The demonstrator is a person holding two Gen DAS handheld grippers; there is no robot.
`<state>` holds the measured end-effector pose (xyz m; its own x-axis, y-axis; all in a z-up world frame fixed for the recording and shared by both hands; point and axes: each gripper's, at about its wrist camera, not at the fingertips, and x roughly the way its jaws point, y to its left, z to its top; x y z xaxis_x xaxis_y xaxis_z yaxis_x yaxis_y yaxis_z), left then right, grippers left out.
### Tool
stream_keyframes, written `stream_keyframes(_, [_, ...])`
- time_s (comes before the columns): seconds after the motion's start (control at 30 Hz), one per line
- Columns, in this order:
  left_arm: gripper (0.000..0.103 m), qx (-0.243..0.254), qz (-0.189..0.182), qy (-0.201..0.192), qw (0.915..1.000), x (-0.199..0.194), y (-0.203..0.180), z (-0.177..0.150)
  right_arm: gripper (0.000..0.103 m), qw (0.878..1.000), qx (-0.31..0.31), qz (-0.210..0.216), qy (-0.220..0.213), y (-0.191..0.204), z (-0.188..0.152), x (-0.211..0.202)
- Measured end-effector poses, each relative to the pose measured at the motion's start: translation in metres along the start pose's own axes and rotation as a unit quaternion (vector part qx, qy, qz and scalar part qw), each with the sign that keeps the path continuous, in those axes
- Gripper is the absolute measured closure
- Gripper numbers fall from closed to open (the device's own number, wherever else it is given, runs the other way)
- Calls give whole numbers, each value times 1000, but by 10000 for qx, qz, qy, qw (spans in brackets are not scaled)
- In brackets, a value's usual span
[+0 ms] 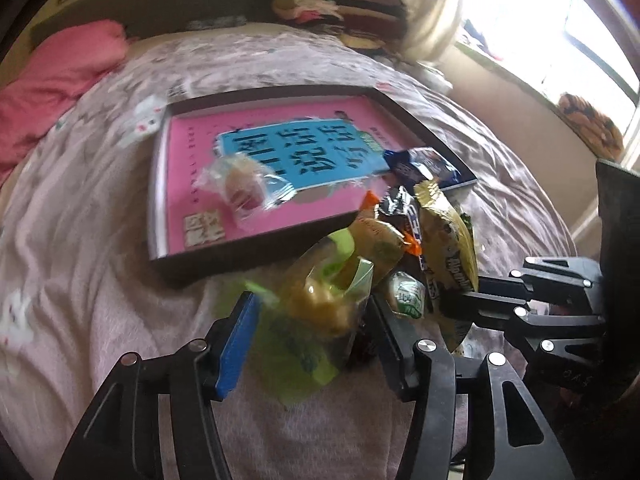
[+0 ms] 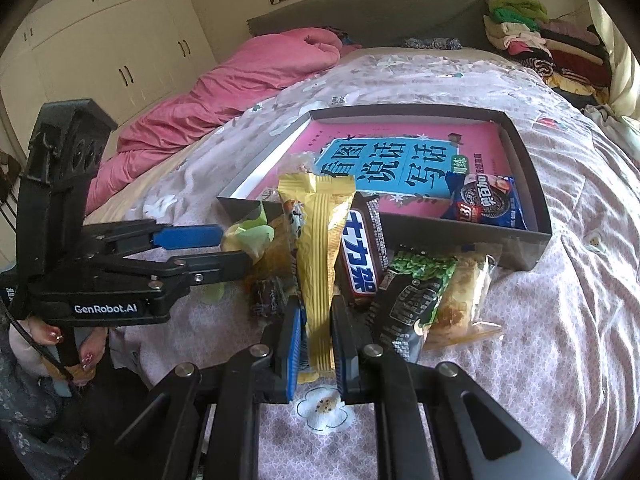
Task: Organize snacks
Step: 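Grasp the yellow-green bag with the left tool while the right tool lifts the gold bar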
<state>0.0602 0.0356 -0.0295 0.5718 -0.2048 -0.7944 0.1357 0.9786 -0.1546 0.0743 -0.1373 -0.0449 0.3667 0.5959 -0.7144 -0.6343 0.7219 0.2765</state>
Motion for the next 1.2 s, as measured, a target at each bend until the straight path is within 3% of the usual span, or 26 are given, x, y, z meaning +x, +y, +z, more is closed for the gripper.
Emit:
stream_keyframes(0.3, [50, -72, -225, 42, 9997, 8, 6, 1, 89, 10000, 29, -2, -69, -1, 2, -1])
stream_keyframes(0.67, [54, -319, -268, -191, 9989, -8, 14, 6, 89, 9987, 97, -68, -502, -7, 21, -19])
stream_keyframes(1.2, [59, -569, -90, -545, 9969, -28, 24, 17, 89, 9961, 315, -259, -784, -25, 37, -27])
